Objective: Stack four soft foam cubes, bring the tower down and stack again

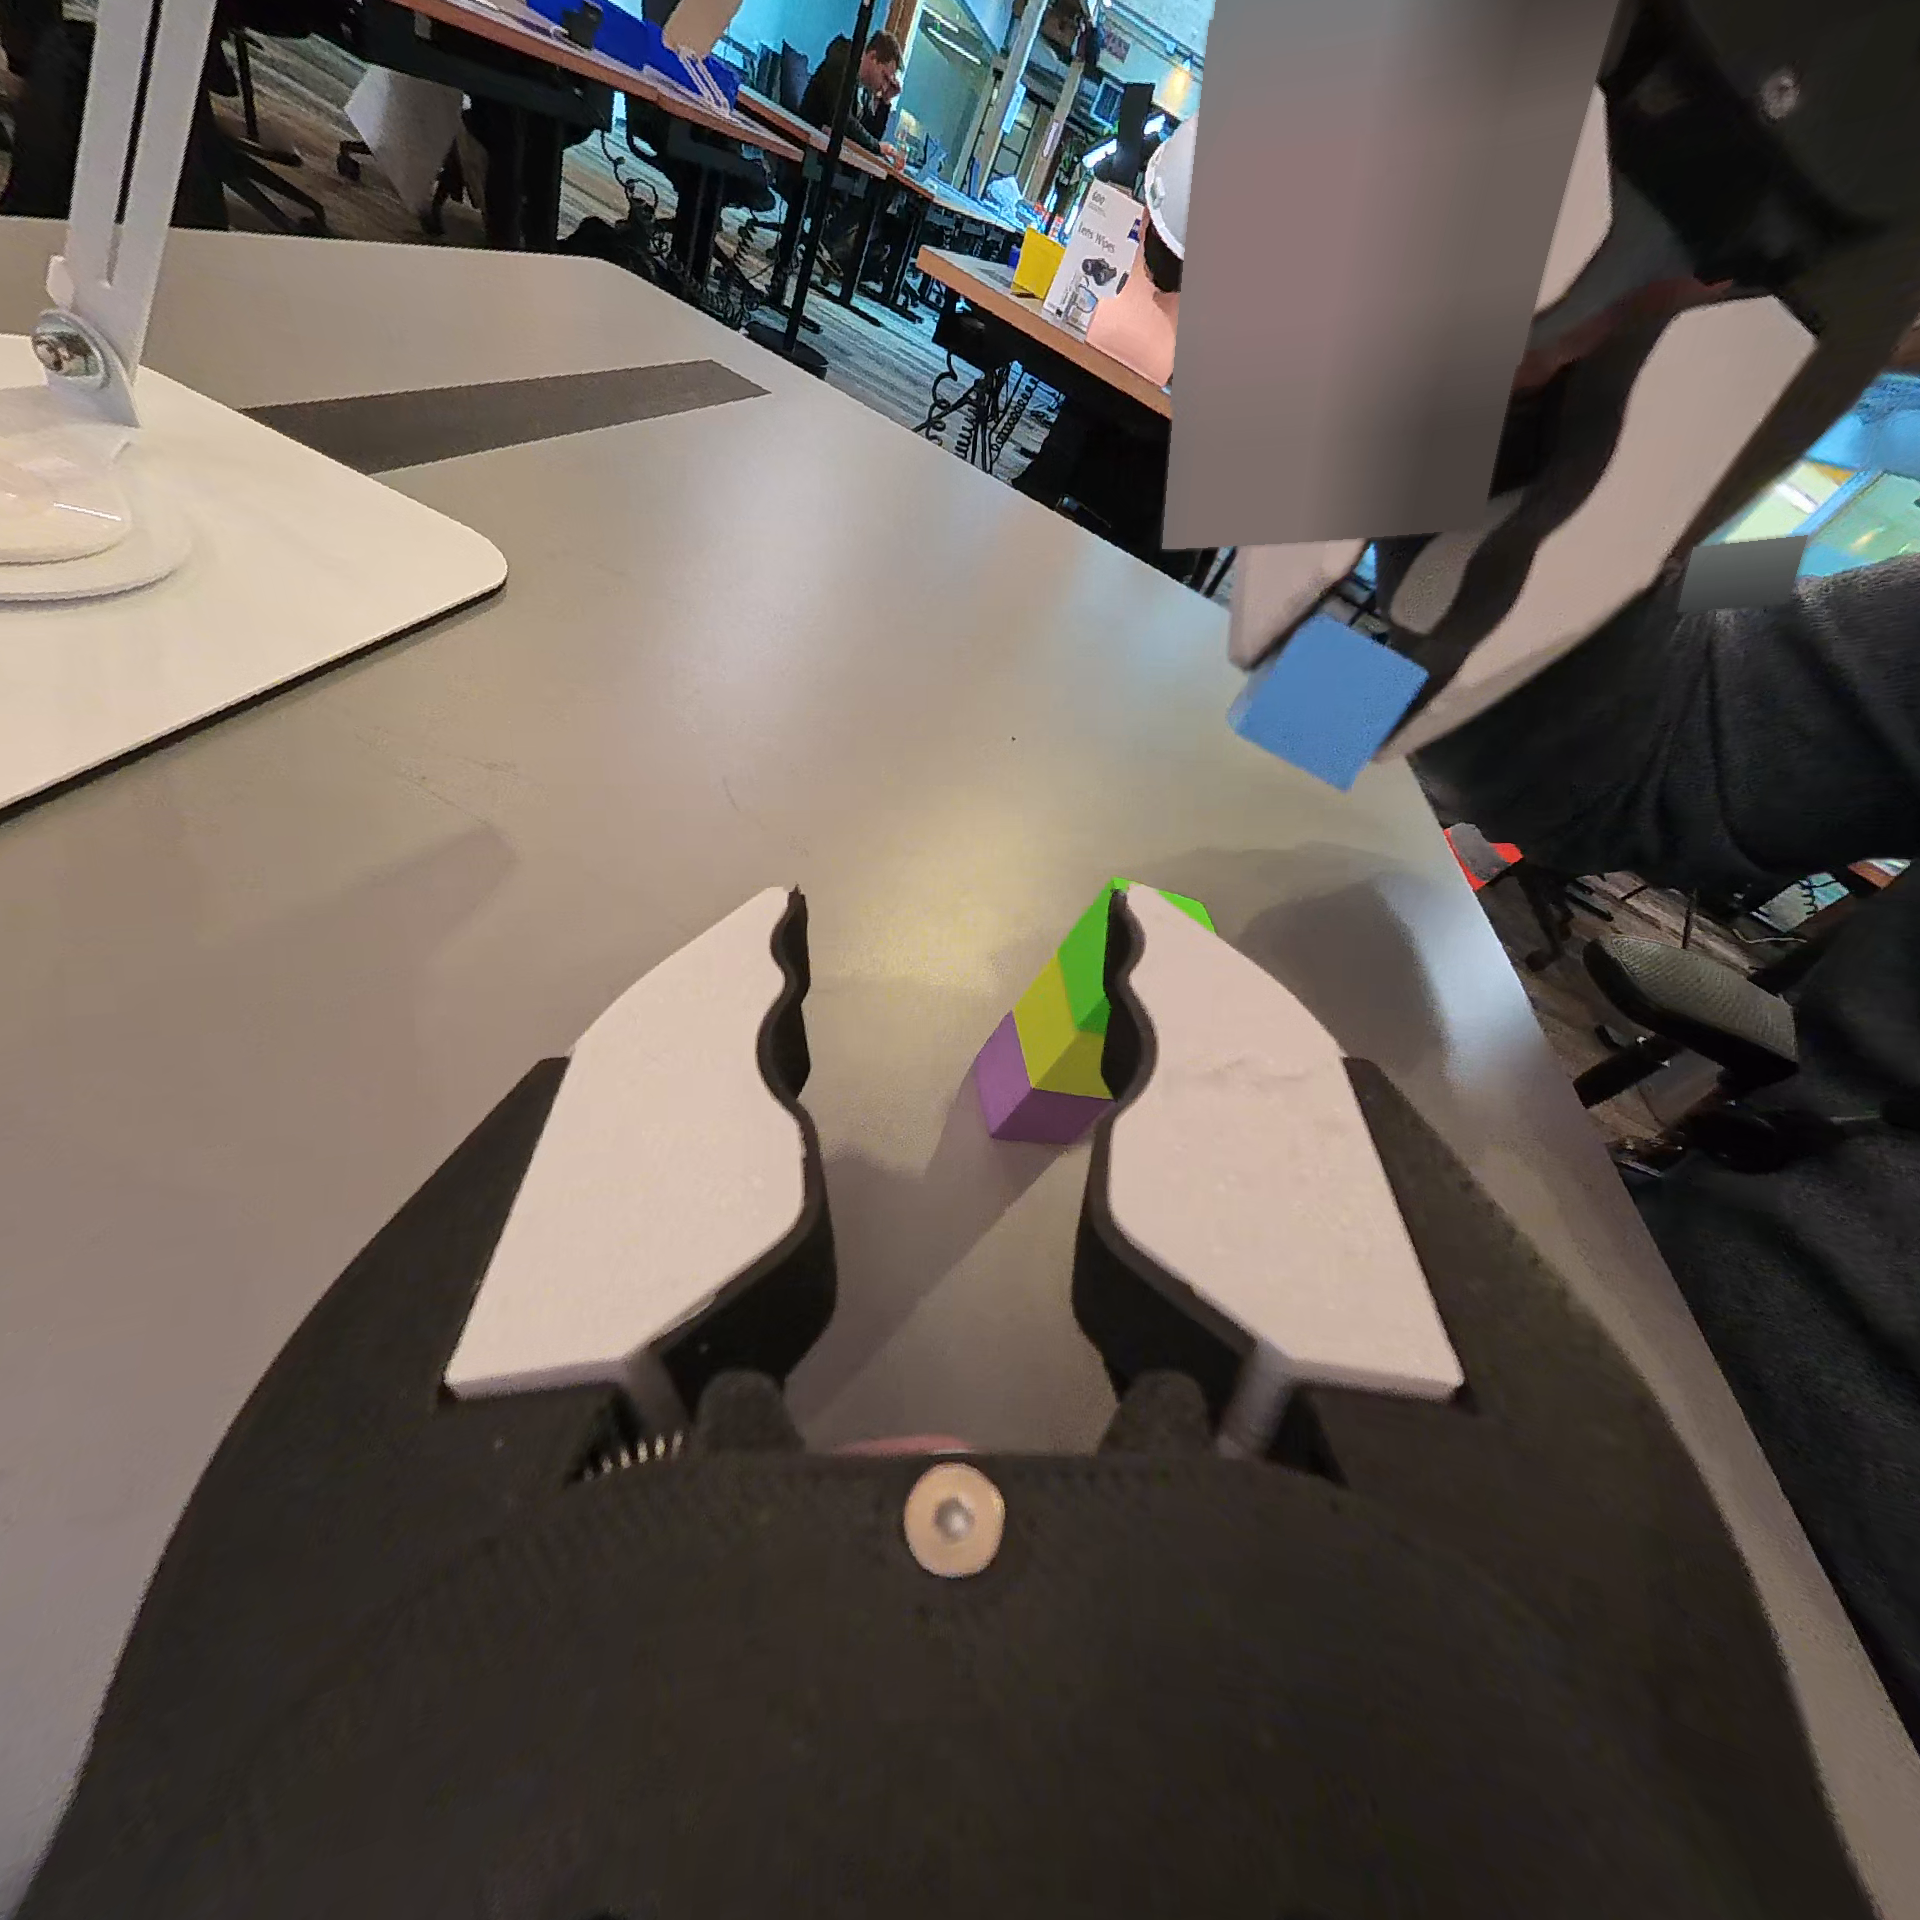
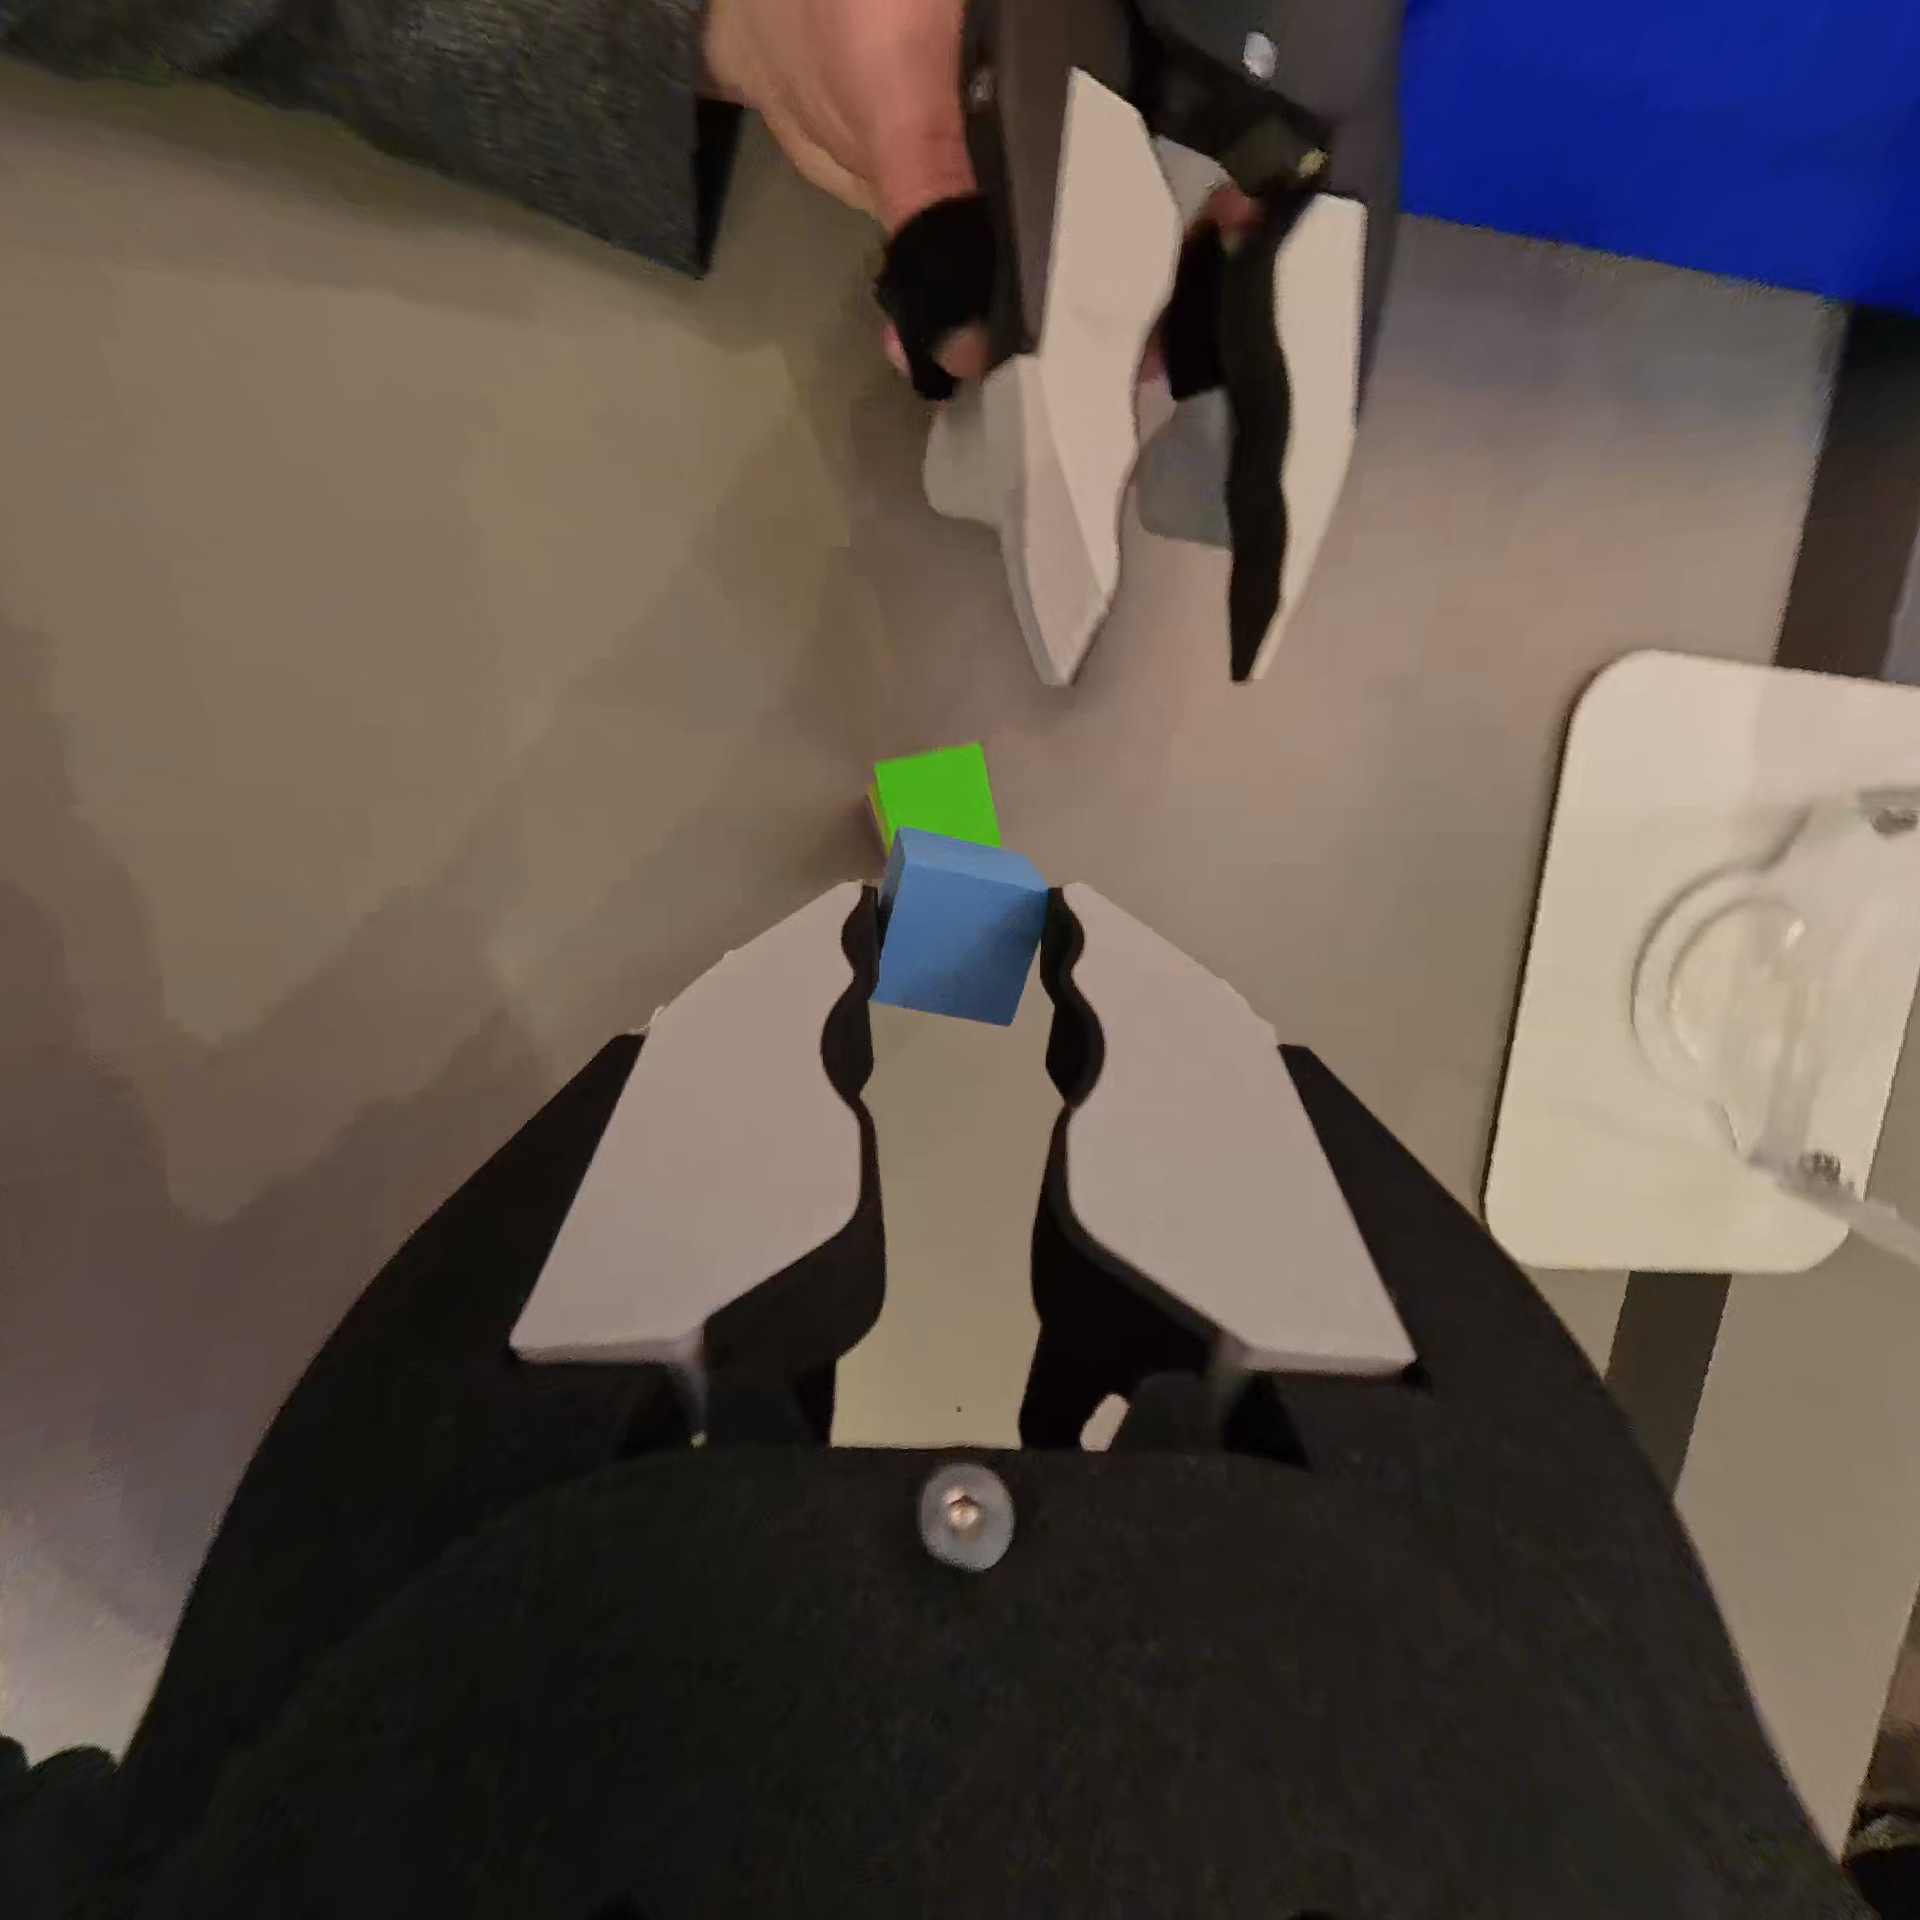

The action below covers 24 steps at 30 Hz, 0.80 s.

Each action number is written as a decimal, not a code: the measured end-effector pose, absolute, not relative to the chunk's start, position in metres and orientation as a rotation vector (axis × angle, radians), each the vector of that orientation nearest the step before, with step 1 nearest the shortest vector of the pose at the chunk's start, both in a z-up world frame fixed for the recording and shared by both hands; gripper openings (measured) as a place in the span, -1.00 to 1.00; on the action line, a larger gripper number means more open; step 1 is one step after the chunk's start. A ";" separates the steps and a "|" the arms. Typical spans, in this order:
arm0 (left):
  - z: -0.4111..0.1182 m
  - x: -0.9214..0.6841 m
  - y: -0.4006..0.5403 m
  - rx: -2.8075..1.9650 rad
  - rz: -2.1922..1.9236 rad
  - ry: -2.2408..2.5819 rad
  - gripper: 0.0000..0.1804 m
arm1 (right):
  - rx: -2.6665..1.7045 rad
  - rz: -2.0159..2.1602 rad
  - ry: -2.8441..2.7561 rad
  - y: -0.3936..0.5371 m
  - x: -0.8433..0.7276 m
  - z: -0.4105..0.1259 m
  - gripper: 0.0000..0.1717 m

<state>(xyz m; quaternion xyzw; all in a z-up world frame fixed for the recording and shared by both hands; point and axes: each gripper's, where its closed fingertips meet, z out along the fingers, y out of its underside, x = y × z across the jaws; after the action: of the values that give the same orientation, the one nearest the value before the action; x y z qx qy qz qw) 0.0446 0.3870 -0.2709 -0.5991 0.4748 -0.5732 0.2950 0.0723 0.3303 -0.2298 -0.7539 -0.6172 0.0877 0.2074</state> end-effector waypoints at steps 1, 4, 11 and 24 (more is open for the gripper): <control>-0.271 0.045 0.387 -1.594 -1.526 1.264 -0.40 | -2.091 0.241 -1.755 0.329 0.067 -0.232 -0.66; -0.271 0.045 0.387 -1.596 -1.527 1.266 -0.40 | -2.097 0.212 -1.826 0.328 0.060 -0.242 -0.66; -0.271 0.045 0.387 -1.596 -1.528 1.267 -0.40 | -2.100 0.145 -1.930 0.329 0.057 -0.258 -0.66; -0.271 0.045 0.386 -1.597 -1.532 1.265 -0.40 | -2.008 0.139 -2.071 0.330 0.053 -0.262 -0.66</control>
<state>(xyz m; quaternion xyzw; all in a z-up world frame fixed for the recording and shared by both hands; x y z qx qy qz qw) 0.0448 0.3865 -0.2712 -0.5991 0.4748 -0.5747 0.2921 0.0526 0.3305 -0.2618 -0.6898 -0.7113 0.0476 0.1265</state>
